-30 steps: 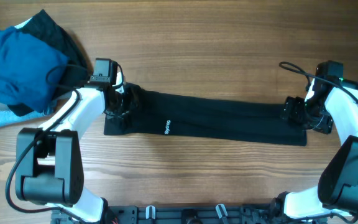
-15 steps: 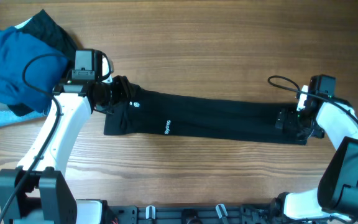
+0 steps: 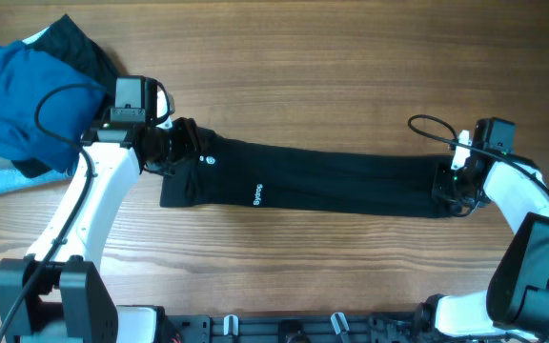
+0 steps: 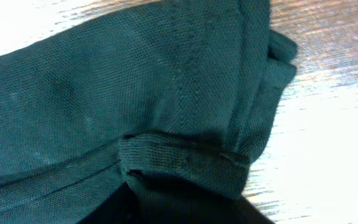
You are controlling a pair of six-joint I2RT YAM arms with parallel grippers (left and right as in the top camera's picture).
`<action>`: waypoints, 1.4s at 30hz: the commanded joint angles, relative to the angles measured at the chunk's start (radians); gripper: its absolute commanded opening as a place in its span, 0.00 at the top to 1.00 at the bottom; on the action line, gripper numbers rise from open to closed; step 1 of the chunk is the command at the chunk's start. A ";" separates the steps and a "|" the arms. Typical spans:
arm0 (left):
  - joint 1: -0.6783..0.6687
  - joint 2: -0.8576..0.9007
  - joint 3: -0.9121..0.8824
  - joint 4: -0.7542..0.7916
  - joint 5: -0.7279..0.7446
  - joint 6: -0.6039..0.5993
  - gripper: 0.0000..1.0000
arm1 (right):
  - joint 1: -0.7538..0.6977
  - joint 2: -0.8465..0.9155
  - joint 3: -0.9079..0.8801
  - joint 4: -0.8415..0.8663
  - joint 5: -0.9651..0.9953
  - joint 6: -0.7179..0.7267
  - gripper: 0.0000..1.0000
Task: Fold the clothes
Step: 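Fold the strip's right end leftward toward the left gripper with the right gripper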
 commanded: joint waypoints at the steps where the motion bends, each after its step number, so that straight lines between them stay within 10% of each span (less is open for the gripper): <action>1: 0.008 -0.005 0.012 -0.006 0.004 -0.002 0.37 | 0.001 0.030 -0.020 -0.005 0.007 0.075 0.96; 14: 0.008 -0.005 0.012 0.003 0.004 -0.002 0.35 | 0.073 0.006 0.415 -0.365 -0.137 0.011 0.96; 39: 0.008 -0.005 0.012 0.010 0.005 -0.003 0.33 | 0.491 0.021 0.257 -0.144 -0.322 0.179 0.95; 42: 0.008 -0.005 0.012 0.010 0.005 -0.003 0.33 | 0.507 0.021 0.256 -0.136 -0.322 0.179 0.83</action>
